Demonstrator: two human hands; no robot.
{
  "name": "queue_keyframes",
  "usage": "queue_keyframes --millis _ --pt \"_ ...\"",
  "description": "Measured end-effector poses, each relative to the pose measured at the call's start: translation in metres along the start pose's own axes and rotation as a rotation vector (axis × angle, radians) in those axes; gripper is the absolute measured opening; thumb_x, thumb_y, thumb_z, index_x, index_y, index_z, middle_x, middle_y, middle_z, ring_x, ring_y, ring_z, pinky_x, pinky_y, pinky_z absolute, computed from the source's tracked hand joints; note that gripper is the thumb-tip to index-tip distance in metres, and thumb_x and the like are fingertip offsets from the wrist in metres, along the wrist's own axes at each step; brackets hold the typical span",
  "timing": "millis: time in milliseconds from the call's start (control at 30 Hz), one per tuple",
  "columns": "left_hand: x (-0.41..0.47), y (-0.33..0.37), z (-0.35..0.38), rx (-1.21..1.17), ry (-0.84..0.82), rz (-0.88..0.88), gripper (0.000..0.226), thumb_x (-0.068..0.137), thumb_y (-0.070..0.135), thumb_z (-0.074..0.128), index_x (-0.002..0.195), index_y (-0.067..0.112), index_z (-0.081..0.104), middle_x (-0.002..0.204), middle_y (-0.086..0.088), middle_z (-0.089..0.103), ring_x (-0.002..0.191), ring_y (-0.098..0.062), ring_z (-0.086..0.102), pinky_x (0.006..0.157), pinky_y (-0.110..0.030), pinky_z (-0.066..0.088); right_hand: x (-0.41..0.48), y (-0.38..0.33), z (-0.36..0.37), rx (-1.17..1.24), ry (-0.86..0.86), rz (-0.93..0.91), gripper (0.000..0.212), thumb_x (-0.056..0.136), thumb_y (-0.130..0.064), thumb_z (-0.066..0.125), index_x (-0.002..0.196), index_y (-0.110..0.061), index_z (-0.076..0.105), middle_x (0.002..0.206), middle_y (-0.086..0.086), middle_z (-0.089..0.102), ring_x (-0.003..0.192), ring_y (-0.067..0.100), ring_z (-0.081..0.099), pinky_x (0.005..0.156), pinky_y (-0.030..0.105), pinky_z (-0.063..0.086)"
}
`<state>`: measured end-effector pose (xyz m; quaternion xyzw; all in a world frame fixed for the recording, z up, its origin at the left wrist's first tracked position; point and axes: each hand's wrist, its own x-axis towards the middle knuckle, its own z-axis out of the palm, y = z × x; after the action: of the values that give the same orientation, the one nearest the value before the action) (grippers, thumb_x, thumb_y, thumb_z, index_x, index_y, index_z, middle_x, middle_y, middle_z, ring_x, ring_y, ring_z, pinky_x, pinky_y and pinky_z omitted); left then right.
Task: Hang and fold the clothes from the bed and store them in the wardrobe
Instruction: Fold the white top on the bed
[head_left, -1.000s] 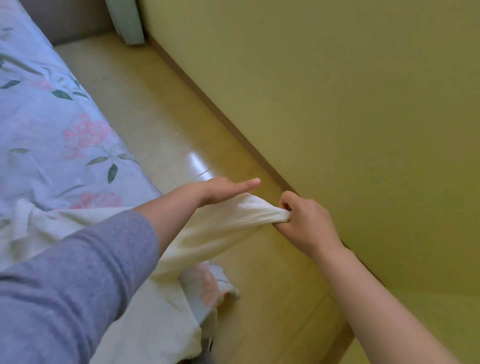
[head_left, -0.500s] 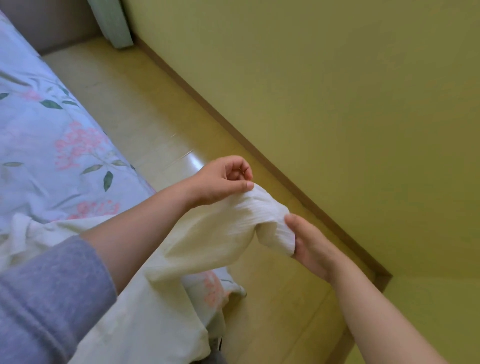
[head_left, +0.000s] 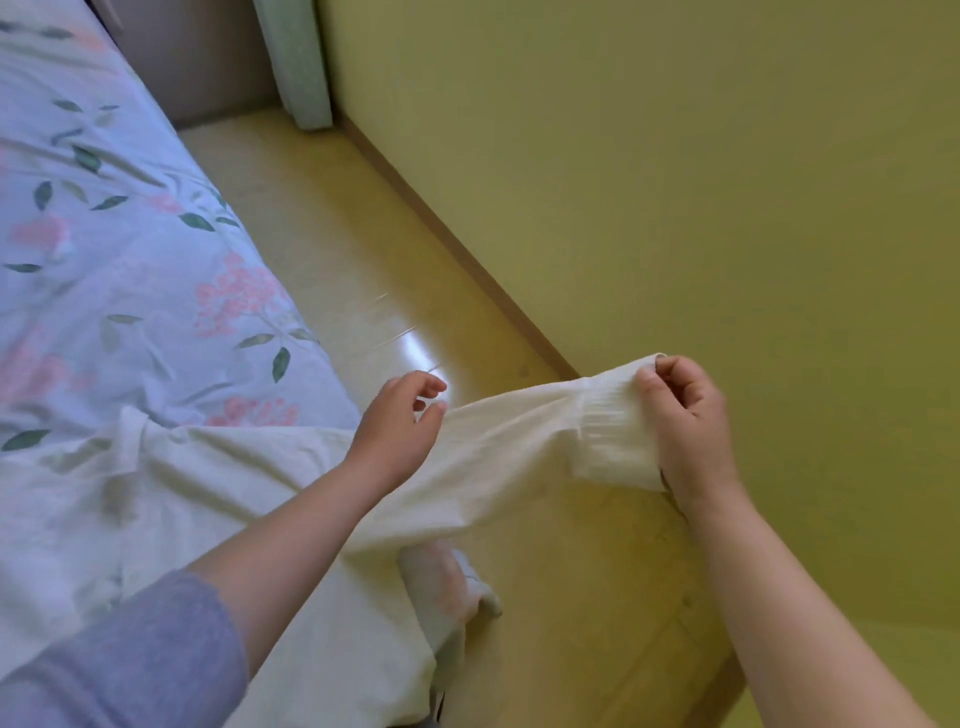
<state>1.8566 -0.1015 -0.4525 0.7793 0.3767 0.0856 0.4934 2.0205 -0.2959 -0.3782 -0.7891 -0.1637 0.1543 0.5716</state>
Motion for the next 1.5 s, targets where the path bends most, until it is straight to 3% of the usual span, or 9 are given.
queue_keyframes --millis 100,300,433,600,800,1033,1200,1333,1500 --pt "-0.025 -0.023 -0.027 -0.035 0.037 -0.063 0.017 0.095 0.018 0.053 0.109 0.024 0.061 0.117 0.002 0.059 0.09 -0.001 0.056 0.072 -0.012 0.038 -0.009 -0.022 0.022 -0.069 -0.013 -0.022 0.016 0.089 -0.034 0.046 0.079 -0.023 0.05 0.075 -0.009 0.048 0.073 0.014 0.044 0.069 0.037 0.039" --pt "-0.074 -0.056 -0.101 -0.087 0.157 -0.132 0.016 0.096 0.017 0.052 0.106 0.024 0.062 0.112 0.004 0.062 0.082 -0.003 0.059 0.069 -0.013 0.04 -0.057 -0.072 0.085 -0.336 -0.043 -0.348 0.018 0.094 -0.03 0.037 0.087 -0.016 0.047 0.063 -0.006 0.048 0.056 0.005 0.044 0.052 0.021 0.033" --pt "-0.115 -0.084 -0.155 -0.125 0.217 -0.186 0.016 0.096 0.018 0.051 0.107 0.022 0.062 0.109 0.006 0.062 0.085 -0.005 0.058 0.065 -0.016 0.04 -0.097 -0.11 0.128 -0.323 -0.129 -0.45 0.019 0.096 -0.028 0.04 0.083 -0.015 0.043 0.059 -0.004 0.046 0.05 0.01 0.038 0.048 0.024 0.029" --pt "-0.171 -0.126 -0.217 -0.151 0.297 -0.245 0.015 0.097 0.021 0.05 0.105 0.027 0.061 0.107 0.009 0.06 0.086 -0.001 0.056 0.065 -0.019 0.041 -0.158 -0.136 0.194 -0.36 -0.304 -0.51 0.021 0.102 -0.025 0.043 0.089 -0.01 0.046 0.058 0.004 0.048 0.051 0.021 0.042 0.054 0.046 0.038" --pt "-0.235 -0.191 -0.268 -0.176 0.394 -0.35 0.014 0.098 0.023 0.05 0.105 0.027 0.061 0.107 0.01 0.06 0.086 -0.002 0.055 0.065 -0.018 0.04 -0.221 -0.121 0.293 -0.54 -0.489 -0.588 0.008 0.101 -0.019 0.042 0.099 -0.014 0.047 0.06 -0.003 0.048 0.057 0.029 0.047 0.052 0.036 0.028" --pt "-0.281 -0.275 -0.288 -0.255 0.499 -0.492 0.014 0.097 0.021 0.051 0.104 0.026 0.062 0.105 0.005 0.062 0.092 -0.011 0.059 0.067 -0.019 0.04 -0.276 -0.06 0.414 -0.696 -0.724 -0.546 0.009 0.102 -0.021 0.037 0.095 -0.019 0.041 0.059 -0.011 0.043 0.056 0.02 0.043 0.045 0.027 0.023" --pt "-0.295 -0.327 -0.285 -0.284 0.573 -0.559 0.011 0.095 0.02 0.054 0.098 0.026 0.063 0.101 0.004 0.065 0.086 -0.007 0.06 0.069 -0.019 0.04 -0.314 -0.005 0.475 -0.653 -1.026 -0.214 0.021 0.103 -0.021 0.033 0.115 -0.02 0.05 0.085 0.006 0.065 0.073 0.02 0.069 0.071 0.048 0.057" --pt "-0.306 -0.35 -0.279 -0.279 0.598 -0.598 0.011 0.095 0.016 0.055 0.098 0.023 0.063 0.103 0.006 0.063 0.077 0.003 0.057 0.066 -0.015 0.039 -0.319 0.019 0.484 -0.697 -1.018 -0.152 0.03 0.1 -0.017 0.036 0.128 -0.022 0.045 0.112 0.005 0.065 0.09 0.024 0.067 0.082 0.047 0.056" --pt "-0.325 -0.358 -0.292 -0.274 0.676 -0.647 0.01 0.093 0.016 0.057 0.096 0.021 0.065 0.093 0.006 0.064 0.075 0.0 0.057 0.063 -0.014 0.039 -0.333 0.017 0.491 -0.718 -1.054 -0.128 0.028 0.099 -0.017 0.039 0.124 -0.022 0.051 0.096 0.003 0.067 0.082 0.021 0.068 0.076 0.047 0.057"
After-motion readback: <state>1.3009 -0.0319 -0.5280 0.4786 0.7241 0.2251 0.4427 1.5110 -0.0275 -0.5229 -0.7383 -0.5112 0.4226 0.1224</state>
